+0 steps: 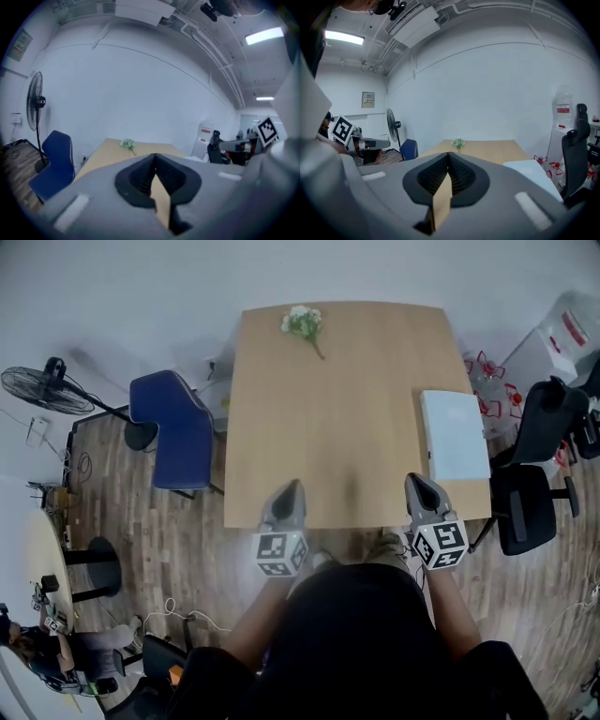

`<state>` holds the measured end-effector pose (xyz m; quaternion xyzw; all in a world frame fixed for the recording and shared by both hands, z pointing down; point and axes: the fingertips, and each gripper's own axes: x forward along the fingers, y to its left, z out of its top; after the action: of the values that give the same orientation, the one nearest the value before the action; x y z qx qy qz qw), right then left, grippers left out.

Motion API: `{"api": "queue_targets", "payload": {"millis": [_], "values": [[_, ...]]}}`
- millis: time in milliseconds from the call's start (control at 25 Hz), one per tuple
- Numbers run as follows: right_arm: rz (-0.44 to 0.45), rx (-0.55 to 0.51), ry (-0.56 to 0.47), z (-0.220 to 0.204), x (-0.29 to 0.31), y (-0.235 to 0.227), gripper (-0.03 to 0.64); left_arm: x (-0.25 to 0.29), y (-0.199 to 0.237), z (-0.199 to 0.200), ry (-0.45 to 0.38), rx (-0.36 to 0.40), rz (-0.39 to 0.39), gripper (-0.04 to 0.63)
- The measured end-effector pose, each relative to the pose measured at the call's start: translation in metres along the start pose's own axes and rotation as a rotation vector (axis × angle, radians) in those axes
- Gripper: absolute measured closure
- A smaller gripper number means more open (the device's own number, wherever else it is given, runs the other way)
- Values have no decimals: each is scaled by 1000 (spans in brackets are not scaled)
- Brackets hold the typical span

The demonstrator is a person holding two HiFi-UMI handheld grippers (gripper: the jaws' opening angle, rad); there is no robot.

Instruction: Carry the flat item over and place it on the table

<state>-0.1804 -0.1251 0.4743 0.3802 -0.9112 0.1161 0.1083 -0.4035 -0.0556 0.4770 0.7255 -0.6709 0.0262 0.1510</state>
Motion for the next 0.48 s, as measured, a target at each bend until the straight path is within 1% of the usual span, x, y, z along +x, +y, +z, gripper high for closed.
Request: {"api": "queue_targets", "payload": {"millis": [120,200,280,360,480], "values": [[-32,4,1,3,0,8,615,-7,-3,17,-46,39,-22,595],[-55,-6,-2,8,1,10,615,-8,-3,23,-58,63,-28,595],[-68,-20,-5,14,4,10,615,-7,0,27,-65,63,-29,595],[-69,-30,-5,18,6,11,615,-8,4,30,-72,47,-18,595],[-74,-47,-3,22,6,13,615,-12,4,32,-79,47,1,595]]}}
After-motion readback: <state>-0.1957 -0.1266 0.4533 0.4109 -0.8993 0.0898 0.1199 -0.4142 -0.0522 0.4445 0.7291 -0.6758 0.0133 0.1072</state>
